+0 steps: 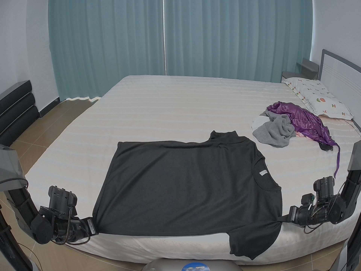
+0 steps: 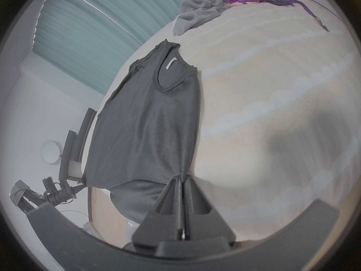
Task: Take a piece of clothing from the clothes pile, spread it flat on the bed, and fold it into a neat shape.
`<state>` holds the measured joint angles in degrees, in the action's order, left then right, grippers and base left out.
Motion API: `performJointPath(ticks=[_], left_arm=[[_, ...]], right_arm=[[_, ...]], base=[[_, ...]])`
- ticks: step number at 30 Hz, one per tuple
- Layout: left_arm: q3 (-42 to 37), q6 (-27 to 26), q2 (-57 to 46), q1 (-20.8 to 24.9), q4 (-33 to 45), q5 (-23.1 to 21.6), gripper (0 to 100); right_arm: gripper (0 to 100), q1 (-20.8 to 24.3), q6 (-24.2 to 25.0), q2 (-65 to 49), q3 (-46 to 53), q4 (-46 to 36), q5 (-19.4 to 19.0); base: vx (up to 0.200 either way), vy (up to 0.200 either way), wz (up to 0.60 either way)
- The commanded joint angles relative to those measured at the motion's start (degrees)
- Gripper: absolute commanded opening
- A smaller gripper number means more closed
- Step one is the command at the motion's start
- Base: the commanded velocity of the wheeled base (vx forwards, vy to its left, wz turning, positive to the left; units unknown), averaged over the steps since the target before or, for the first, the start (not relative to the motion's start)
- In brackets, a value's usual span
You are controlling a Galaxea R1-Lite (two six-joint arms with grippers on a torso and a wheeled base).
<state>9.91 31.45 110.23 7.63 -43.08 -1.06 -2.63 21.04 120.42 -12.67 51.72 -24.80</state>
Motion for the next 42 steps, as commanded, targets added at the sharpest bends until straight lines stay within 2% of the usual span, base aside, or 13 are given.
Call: performJointPath(ticks=[1,14,22,23,25,26,33,39,42], left_arm=[[-0.16,-0.07,0.25,0.02,0.02,0.01,0],[0.11,0.01,3.5,0.37,-0.51,-0.52,0],[-0.24,0.54,6.32,0.37,-4.99,-0.35,0],[-0.24,0.54,6.49,0.37,-5.08,-0.43,100],[-0.24,0.54,6.76,0.37,-5.17,-0.43,100],[-0.07,0.63,6.76,0.37,-5.17,-0.43,100],[0.28,0.72,3.33,-1.13,-5.43,-0.35,100],[0.55,0.63,-4.93,-2.45,-5.17,-0.87,100],[0.46,0.72,-5.55,-2.36,-5.35,-2.54,100]], right_arm=[[0,-1.23,-0.21,-1.5,1.68,-0.04,0.01],[0,-2.29,-1.0,-4.23,5.2,-0.04,0.01],[0,-1.94,-1.0,-4.14,5.28,-0.04,-0.6],[0,-1.94,-1.0,-4.05,5.28,0.04,-0.69],[0,-1.85,-0.91,-3.96,5.28,-0.04,-0.87],[100,-1.85,-0.91,-3.88,5.28,-0.04,-0.87],[100,-1.94,0.67,-6.78,5.81,-0.04,-1.13],[100,-1.67,7.96,-13.28,6.34,-0.04,-1.22],[100,-1.59,9.37,-13.81,6.34,0.04,-1.22]], base=[[0.0,0.0,0.0],[0.0,0.0,0.0],[0.0,0.0,0.0],[0.0,0.0,0.0],[0.0,0.0,0.0],[0.0,0.0,0.0],[0.0,0.0,0.0],[0.0,0.0,0.0],[0.0,0.0,0.0]])
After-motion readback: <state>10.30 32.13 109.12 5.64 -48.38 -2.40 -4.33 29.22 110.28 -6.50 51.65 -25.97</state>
